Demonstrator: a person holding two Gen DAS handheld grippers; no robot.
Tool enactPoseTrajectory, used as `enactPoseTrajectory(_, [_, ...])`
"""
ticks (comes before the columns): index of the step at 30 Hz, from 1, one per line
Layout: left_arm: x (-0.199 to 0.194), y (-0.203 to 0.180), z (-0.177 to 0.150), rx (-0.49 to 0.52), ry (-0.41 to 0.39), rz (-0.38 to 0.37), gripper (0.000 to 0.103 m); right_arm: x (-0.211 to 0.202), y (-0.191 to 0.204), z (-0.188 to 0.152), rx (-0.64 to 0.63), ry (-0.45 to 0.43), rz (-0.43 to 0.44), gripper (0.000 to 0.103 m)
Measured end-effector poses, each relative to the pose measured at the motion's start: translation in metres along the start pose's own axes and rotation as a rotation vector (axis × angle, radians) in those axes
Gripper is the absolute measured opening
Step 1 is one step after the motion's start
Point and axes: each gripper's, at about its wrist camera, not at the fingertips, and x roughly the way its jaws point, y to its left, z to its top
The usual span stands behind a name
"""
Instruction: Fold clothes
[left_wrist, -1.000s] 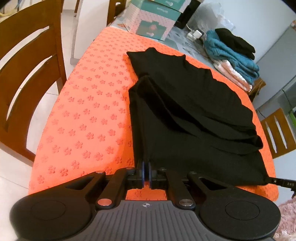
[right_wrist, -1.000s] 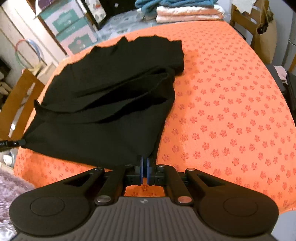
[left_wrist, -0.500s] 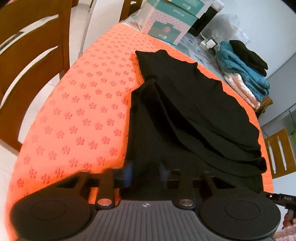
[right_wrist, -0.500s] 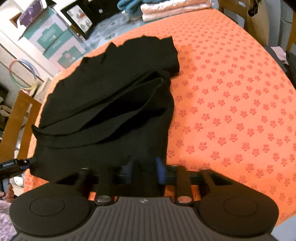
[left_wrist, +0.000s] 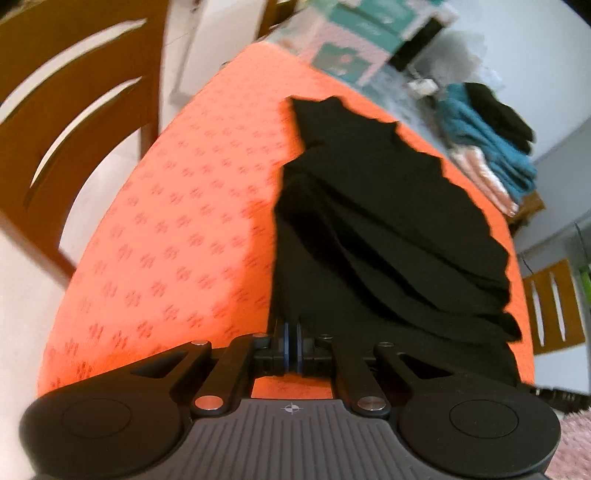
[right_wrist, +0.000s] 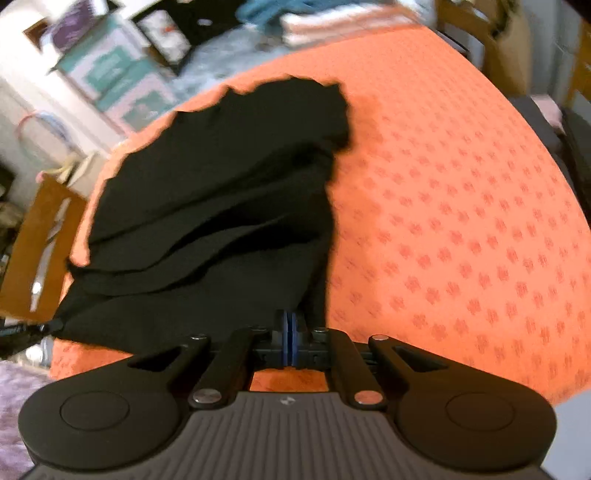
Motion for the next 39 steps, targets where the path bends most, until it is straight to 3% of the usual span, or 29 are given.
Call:
enactPoseTrajectory(4, [-0.002, 0.006, 0.008, -0.036, -0.035, 0.005, 0.011, 0.012, -0.01, -0.005, 0.007, 0.025, -0.028, 0.003])
enactPoseTrajectory(6, [-0.003, 0.008, 0.011, -0.054, -0.053, 0.008, 0.013, 0.008, -0.004, 0.0, -0.042, 0.005, -0.049, 0.006])
enactPoseTrajectory(8, [-0.003, 0.011, 0.015, -0.072, -0.071, 0.011, 0.023, 0.004, 0.002, 0.004, -0.091, -0.015, -0.07, 0.008])
enactPoseTrajectory(13, [-0.002, 0.009, 0.03, -0.083, -0.096, 0.002, 0.03, -0.005, 0.02, 0.017, -0.225, -0.059, -0.114, 0.018])
enactPoseTrajectory(17, [0.012, -0.009, 0.04, -0.022, -0.076, -0.021, 0.038, 0.005, 0.037, 0.027, -0.306, -0.046, -0.081, 0.025])
enactPoseTrajectory(25, [0.058, -0.036, 0.044, 0.1, 0.077, -0.034, 0.041, 0.037, 0.065, 0.044, -0.415, 0.028, 0.011, 0.026])
enactPoseTrajectory(31, [0.083, -0.038, 0.053, 0.073, 0.12, -0.058, 0.041, 0.061, 0.081, 0.057, -0.484, 0.089, 0.063, 0.028])
enactPoseTrajectory(39, [0.106, -0.036, 0.086, 0.007, 0.117, -0.113, 0.04, 0.093, 0.093, 0.076, -0.545, 0.183, 0.083, 0.028])
